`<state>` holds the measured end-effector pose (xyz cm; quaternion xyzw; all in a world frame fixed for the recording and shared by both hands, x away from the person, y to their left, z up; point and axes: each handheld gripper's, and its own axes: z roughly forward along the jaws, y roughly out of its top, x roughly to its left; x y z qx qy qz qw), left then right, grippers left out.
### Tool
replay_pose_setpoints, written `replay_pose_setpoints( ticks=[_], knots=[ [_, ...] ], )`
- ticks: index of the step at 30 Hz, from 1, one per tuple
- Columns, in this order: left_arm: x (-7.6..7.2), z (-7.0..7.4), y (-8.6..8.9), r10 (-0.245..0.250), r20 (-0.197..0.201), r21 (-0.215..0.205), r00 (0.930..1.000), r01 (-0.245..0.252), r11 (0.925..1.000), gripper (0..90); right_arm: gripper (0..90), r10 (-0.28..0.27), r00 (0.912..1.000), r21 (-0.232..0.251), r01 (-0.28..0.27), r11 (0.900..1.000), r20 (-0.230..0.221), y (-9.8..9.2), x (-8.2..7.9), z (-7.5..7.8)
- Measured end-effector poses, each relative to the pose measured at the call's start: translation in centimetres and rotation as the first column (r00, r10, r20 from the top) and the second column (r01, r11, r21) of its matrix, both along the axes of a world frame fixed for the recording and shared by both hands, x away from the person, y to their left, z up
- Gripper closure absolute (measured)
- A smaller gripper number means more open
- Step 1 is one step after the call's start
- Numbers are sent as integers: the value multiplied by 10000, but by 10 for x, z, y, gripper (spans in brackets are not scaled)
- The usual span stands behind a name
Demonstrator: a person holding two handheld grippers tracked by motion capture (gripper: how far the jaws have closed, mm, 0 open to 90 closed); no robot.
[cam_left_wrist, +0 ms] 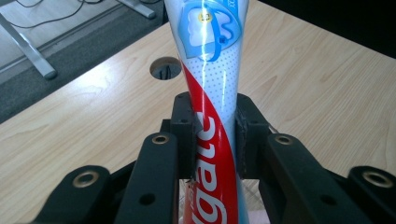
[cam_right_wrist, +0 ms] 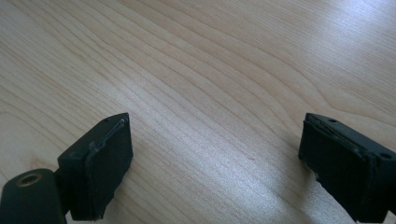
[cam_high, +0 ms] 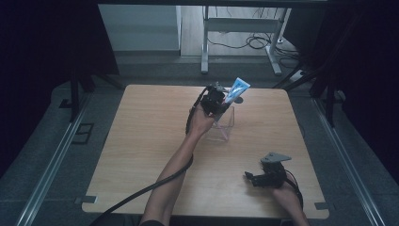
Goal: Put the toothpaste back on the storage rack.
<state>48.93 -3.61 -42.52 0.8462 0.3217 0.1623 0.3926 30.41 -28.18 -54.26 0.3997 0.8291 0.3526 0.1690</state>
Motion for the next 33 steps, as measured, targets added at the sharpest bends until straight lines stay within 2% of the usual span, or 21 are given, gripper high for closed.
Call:
replay_pose_setpoints(
  ticks=[13,25,31,33],
  knots=[
    [-2,-3,1,-49,-40,29,10000,49,10000,727,97,-2,10000,-1,2,10000,-3,0,0,0],
    [-5,-7,3,-80,-266,76,9996,82,9999,721,97,0,10000,-3,0,10000,-3,0,0,0],
    [-8,-10,-1,-198,-361,391,9992,212,9990,720,97,-2,10000,-4,2,10000,-1,0,0,0],
    [-8,-10,-1,-182,-352,348,9992,194,9992,720,97,-1,10000,-3,1,10000,-3,0,0,0]
  ],
)
